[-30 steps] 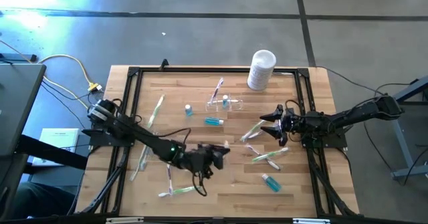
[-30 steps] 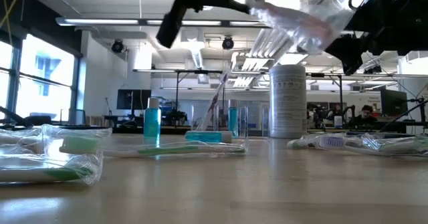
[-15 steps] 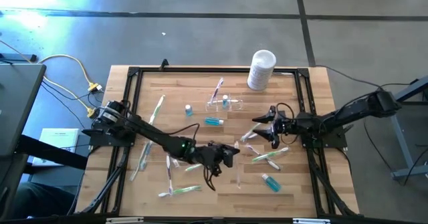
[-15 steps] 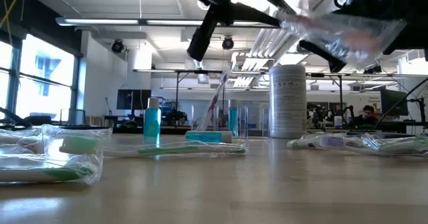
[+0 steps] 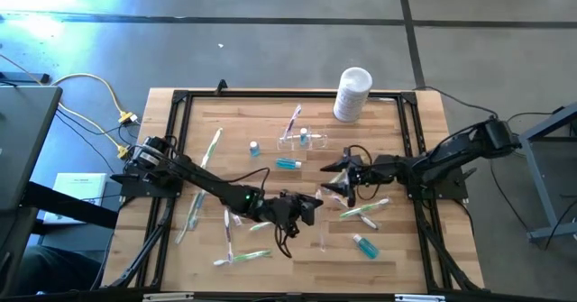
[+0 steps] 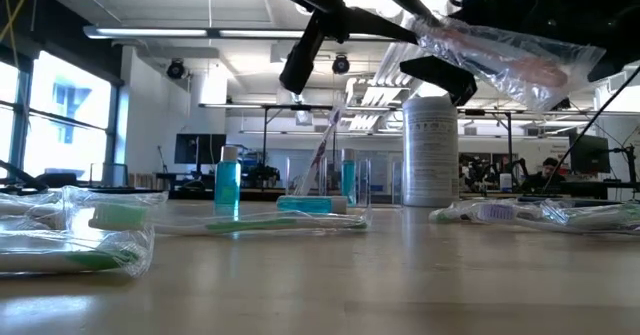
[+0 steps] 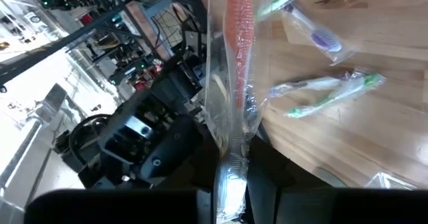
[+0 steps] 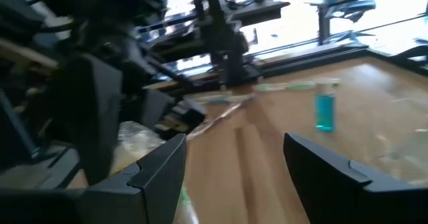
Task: Pick & Place toothbrushing station
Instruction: Put the orange toothbrush into the transparent organizer
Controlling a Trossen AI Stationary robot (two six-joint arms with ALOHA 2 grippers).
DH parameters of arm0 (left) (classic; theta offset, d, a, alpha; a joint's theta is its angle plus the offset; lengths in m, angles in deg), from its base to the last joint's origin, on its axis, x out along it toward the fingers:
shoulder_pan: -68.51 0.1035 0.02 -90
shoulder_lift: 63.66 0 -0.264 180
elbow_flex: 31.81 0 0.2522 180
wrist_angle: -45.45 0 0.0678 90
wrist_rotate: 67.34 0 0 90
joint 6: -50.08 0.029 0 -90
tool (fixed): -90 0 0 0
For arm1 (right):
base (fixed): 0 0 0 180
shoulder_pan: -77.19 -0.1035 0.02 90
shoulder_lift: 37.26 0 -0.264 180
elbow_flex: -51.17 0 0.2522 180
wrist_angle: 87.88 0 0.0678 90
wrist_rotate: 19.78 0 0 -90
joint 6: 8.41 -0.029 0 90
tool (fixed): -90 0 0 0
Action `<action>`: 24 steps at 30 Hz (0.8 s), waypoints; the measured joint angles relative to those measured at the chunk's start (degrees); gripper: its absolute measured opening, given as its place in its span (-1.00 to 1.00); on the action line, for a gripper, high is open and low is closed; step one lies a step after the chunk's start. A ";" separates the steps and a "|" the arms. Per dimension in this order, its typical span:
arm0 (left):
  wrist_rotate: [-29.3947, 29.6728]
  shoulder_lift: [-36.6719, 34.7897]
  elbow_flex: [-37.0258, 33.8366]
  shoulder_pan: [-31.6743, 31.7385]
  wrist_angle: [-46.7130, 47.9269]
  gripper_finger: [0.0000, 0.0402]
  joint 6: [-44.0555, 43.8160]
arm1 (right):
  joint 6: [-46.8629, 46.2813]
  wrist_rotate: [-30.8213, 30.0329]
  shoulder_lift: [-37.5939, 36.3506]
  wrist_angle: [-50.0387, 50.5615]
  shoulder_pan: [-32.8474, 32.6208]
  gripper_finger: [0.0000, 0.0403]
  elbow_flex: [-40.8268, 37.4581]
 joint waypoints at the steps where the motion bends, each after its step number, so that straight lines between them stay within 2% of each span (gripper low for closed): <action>1: 0.00 0.00 0.00 0.00 0.22 -0.81 -0.16 | 0.13 1.30 0.70 0.01 0.00 0.20 0.54; 5: 0.18 0.00 0.00 0.00 0.47 -0.81 -0.44 | 0.54 3.45 2.06 -0.06 -0.02 0.20 1.93; 10: 1.27 0.00 0.00 -0.02 1.07 -0.81 -2.08 | 4.30 3.38 2.01 -0.35 -0.11 0.20 2.12; 16: 2.66 -0.04 0.00 -0.02 1.39 -0.81 -3.04 | 4.35 4.14 1.97 -1.21 -0.13 0.20 2.12; 24: 3.21 -0.07 -0.02 0.00 2.15 -0.81 -3.18 | 5.70 12.16 1.95 -2.85 -0.13 0.20 2.12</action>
